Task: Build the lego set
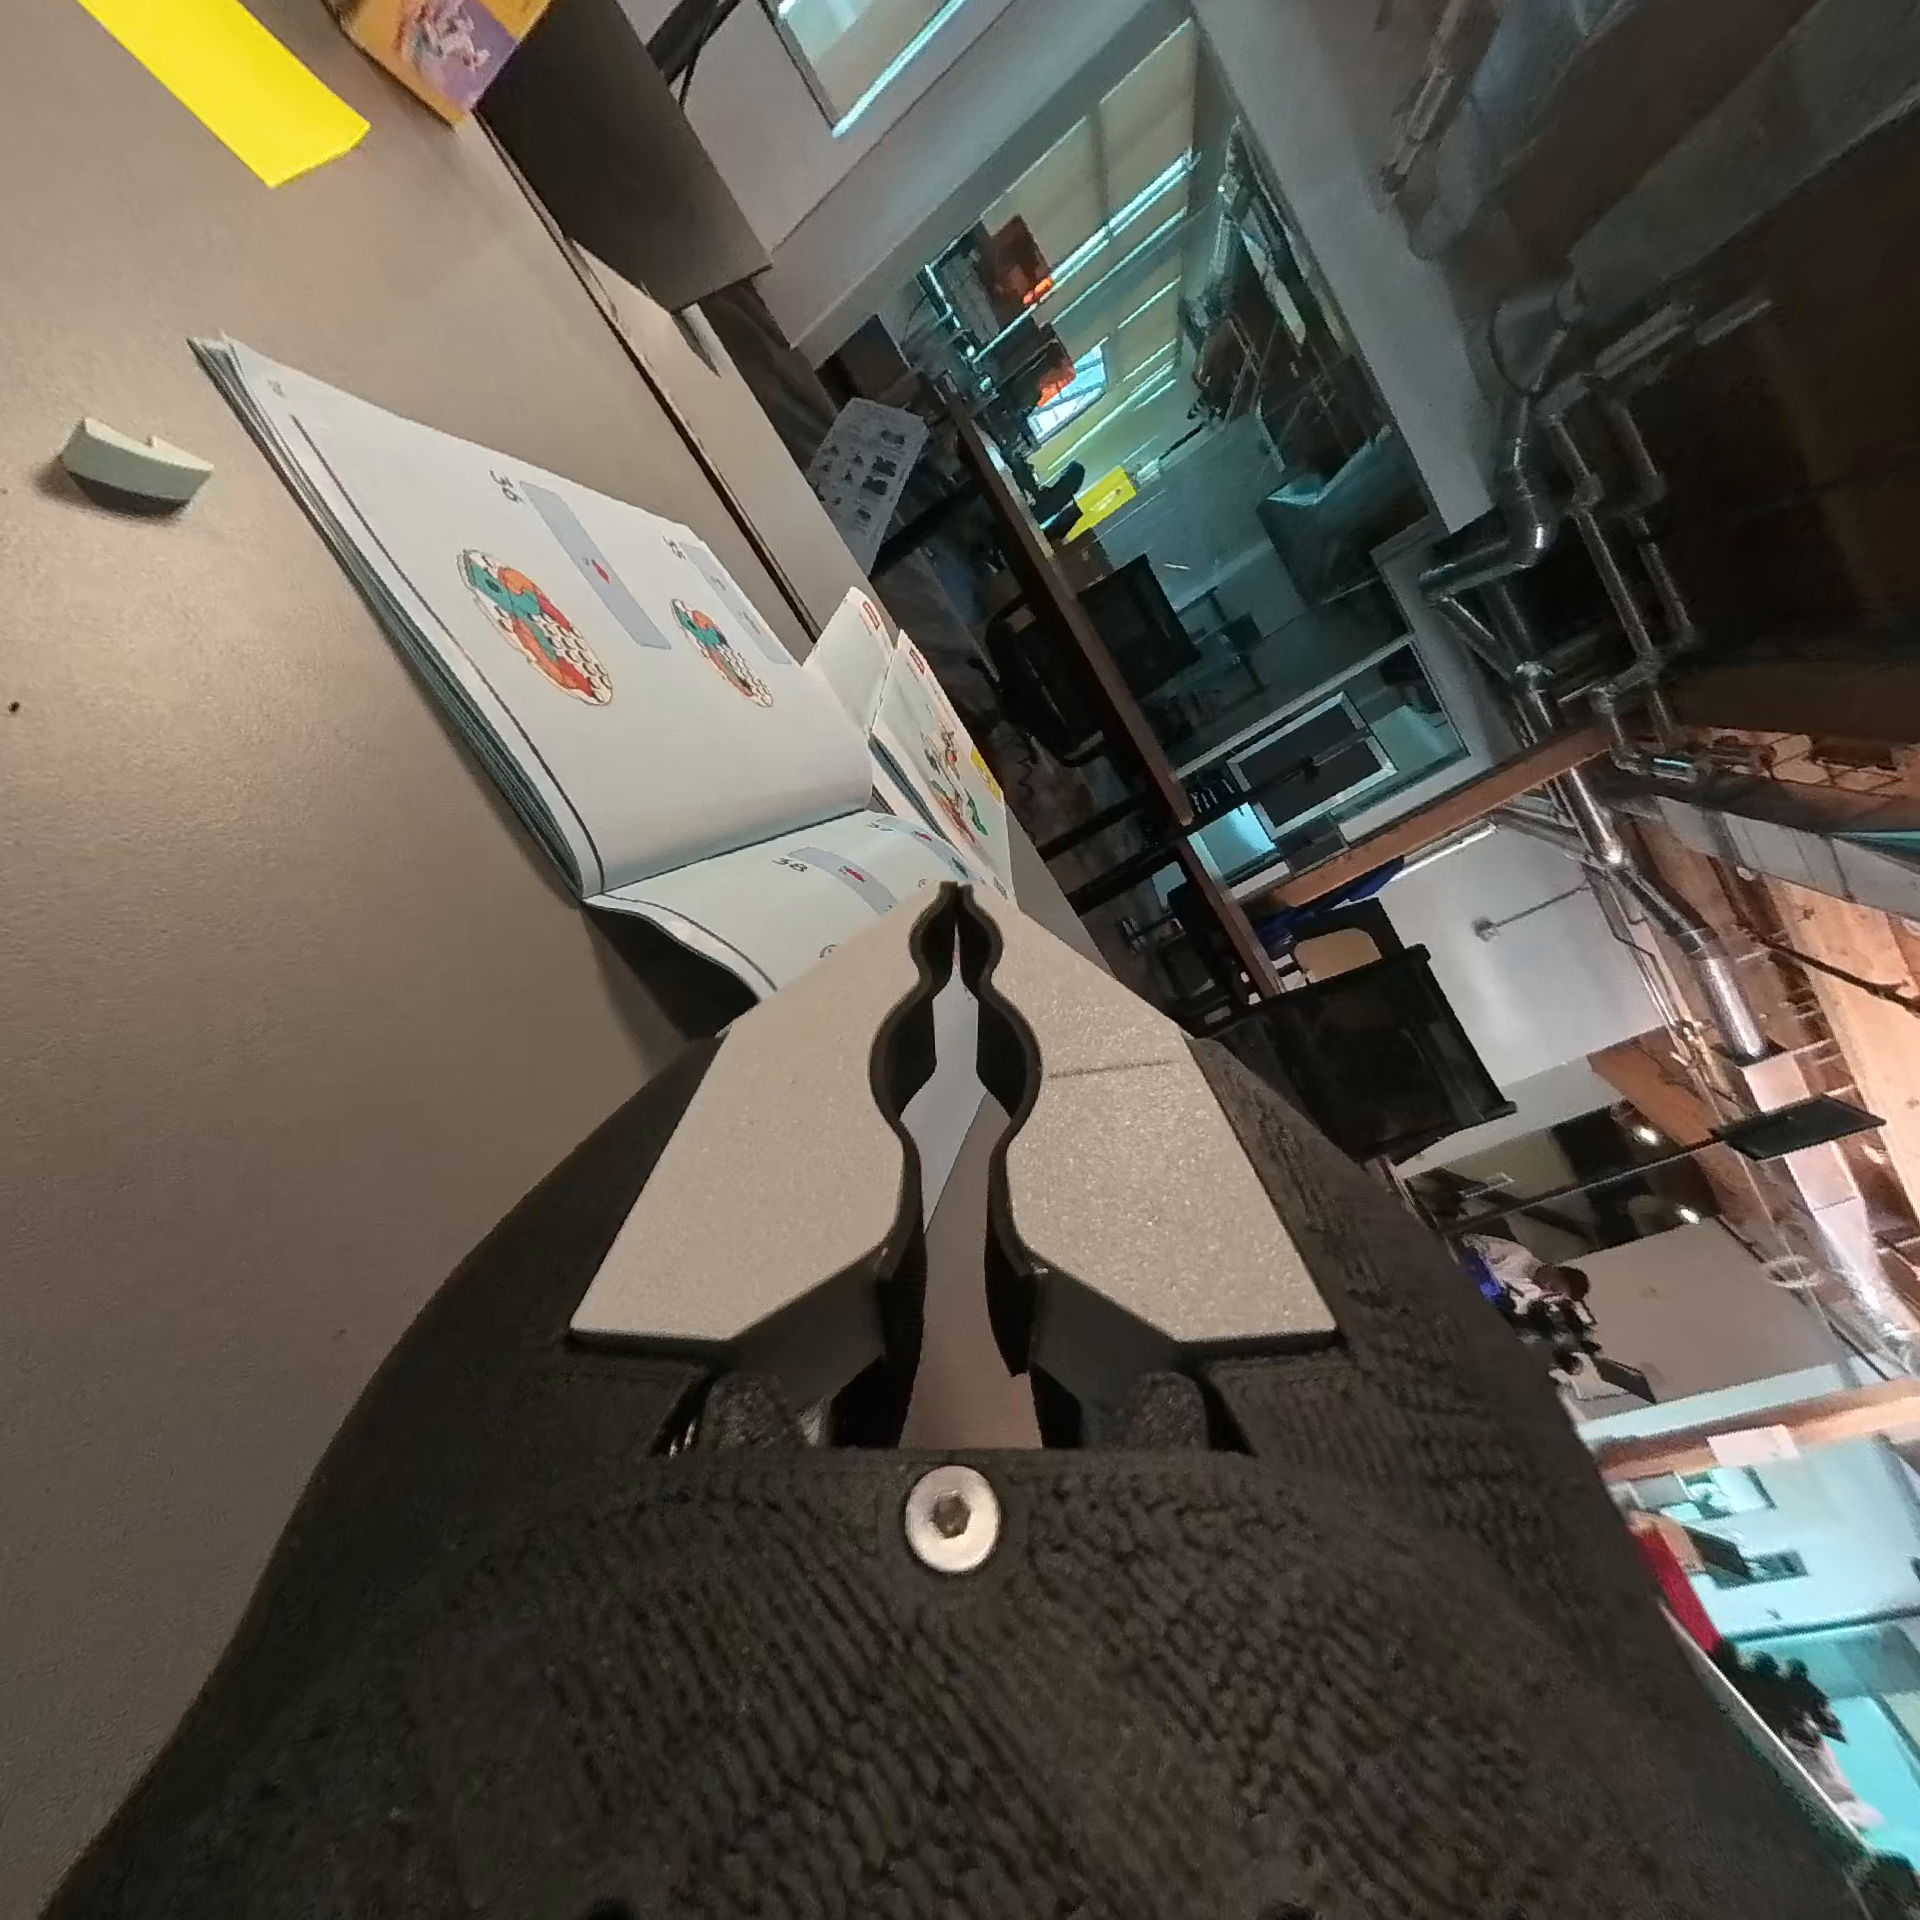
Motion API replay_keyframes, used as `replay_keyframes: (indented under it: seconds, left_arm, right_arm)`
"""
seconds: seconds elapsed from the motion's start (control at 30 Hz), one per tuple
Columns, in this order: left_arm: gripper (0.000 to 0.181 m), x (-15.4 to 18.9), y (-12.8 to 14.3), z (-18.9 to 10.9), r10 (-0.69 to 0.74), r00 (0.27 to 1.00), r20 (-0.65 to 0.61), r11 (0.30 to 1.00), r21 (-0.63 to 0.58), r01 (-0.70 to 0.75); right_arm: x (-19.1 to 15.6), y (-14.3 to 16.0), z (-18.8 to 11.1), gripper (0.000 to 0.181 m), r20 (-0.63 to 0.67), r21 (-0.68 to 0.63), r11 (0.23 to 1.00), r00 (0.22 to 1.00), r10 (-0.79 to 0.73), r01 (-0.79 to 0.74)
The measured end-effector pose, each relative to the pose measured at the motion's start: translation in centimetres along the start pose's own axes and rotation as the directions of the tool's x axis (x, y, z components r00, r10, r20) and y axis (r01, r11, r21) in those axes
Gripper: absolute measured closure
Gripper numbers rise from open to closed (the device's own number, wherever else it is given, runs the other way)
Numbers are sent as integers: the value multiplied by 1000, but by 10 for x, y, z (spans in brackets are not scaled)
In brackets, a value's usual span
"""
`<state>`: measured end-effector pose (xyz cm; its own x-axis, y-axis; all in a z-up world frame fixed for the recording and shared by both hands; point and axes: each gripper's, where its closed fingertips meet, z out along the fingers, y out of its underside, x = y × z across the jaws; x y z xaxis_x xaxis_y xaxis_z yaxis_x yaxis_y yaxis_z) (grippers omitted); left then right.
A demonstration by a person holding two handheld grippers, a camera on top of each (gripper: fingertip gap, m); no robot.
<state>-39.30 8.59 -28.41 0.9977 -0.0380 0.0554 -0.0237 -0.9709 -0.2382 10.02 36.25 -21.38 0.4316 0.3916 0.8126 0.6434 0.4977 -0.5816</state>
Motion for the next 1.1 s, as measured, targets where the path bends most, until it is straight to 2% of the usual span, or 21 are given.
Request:
replay_keyframes:
  seconds: [0.03,0.27,0.33,0.43,0.5,0.57,0.63,0.7,0.8,0.9,1.0,1.1]
  left_arm:
    - [170,3,4,2,-8,1000,-13,1000,-27,8]
    - [174,0,11,0,18,999,50,998,-63,-15]
    - [175,2,4,-9,24,997,72,1000,-9,-24]
    - [174,18,-20,-45,37,992,124,984,167,-58]
    - [174,48,-41,-82,71,984,164,941,316,-120]
    - [174,97,-58,-118,138,976,169,873,444,-200]
    - [174,153,-65,-141,237,956,172,810,509,-292]
    - [175,210,-68,-149,336,929,154,758,542,-364]
    - [174,295,-64,-130,483,875,38,719,553,-421]
    - [174,354,-65,-90,561,825,-62,710,549,-441]
    - [174,375,-70,-38,578,808,-117,747,476,-465]
    - [174,366,-92,-4,523,849,-77,782,438,-442]
  right_arm:
    - [1,0,0,181,-1,4,1000,1000,10,-10]
    - [8,-4,-3,181,-19,41,997,997,69,-68]
    - [9,-7,-4,181,-17,59,995,997,81,-80]
    - [6,-14,-5,181,8,98,991,996,89,-89]
    - [2,-19,-5,181,32,125,987,995,94,-98]
    - [-1,-24,-5,181,56,149,983,994,95,-103]
    - [-5,-29,-6,181,79,177,978,992,101,-113]
    - [-6,-35,-8,181,100,206,969,988,119,-137]
    - [-5,-42,-11,181,121,245,950,978,171,-196]
    - [-4,-47,-15,181,142,270,932,967,210,-242]
    - [-6,-48,-15,181,147,271,935,969,196,-230]
    - [-8,-50,-15,181,156,276,934,970,188,-226]
